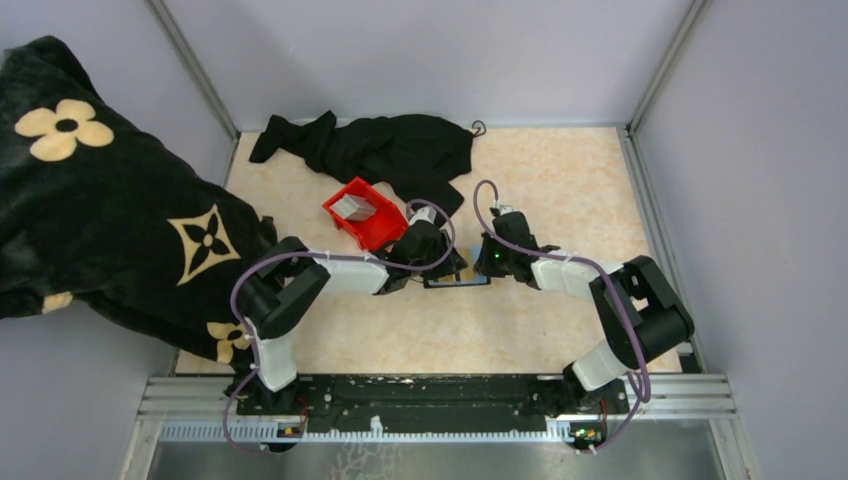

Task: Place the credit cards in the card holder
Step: Insert the credit card into the card holder.

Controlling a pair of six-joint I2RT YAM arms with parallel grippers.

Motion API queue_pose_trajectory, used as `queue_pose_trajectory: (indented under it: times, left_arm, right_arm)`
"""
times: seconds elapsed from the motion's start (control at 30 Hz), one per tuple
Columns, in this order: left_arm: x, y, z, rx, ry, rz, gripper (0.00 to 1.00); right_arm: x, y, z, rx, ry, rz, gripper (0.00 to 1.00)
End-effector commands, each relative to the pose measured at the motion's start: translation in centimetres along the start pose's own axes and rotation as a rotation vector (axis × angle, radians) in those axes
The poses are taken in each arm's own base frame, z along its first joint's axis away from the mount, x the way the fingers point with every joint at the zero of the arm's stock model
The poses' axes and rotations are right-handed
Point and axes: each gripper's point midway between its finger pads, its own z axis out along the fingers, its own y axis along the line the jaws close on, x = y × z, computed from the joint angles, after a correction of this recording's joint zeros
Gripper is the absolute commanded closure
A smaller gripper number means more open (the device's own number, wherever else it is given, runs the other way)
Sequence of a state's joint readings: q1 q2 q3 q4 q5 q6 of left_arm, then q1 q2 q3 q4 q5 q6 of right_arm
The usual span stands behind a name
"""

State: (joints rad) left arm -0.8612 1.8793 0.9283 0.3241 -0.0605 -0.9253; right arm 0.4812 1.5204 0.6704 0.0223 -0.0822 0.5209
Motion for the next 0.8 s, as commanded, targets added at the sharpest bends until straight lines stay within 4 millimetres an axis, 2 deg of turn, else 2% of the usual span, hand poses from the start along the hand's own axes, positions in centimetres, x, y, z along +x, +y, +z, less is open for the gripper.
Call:
queue_pose_trajectory:
  times: [0.0, 0.2, 0.77]
  left_arm:
    - [4.4, 6.7, -0.8, -0.243, 0.160, 0.097, 0.52]
    - [4.0, 6.1, -0.2, -0.253, 0.189, 0.158, 0.52]
    - [4.6, 6.3, 1.1, -0.296, 0.239, 0.208, 0.52]
  right_arm:
    - [-0.3, -0.7, 0.4, 0.037, 0.001, -0.002, 1.00]
    - [-0.5, -0.5, 0.2, 0.031, -0.004, -0.003, 1.00]
    - [-0.8, 0.0, -0.1, 0.007, -0.006, -0.010, 1.00]
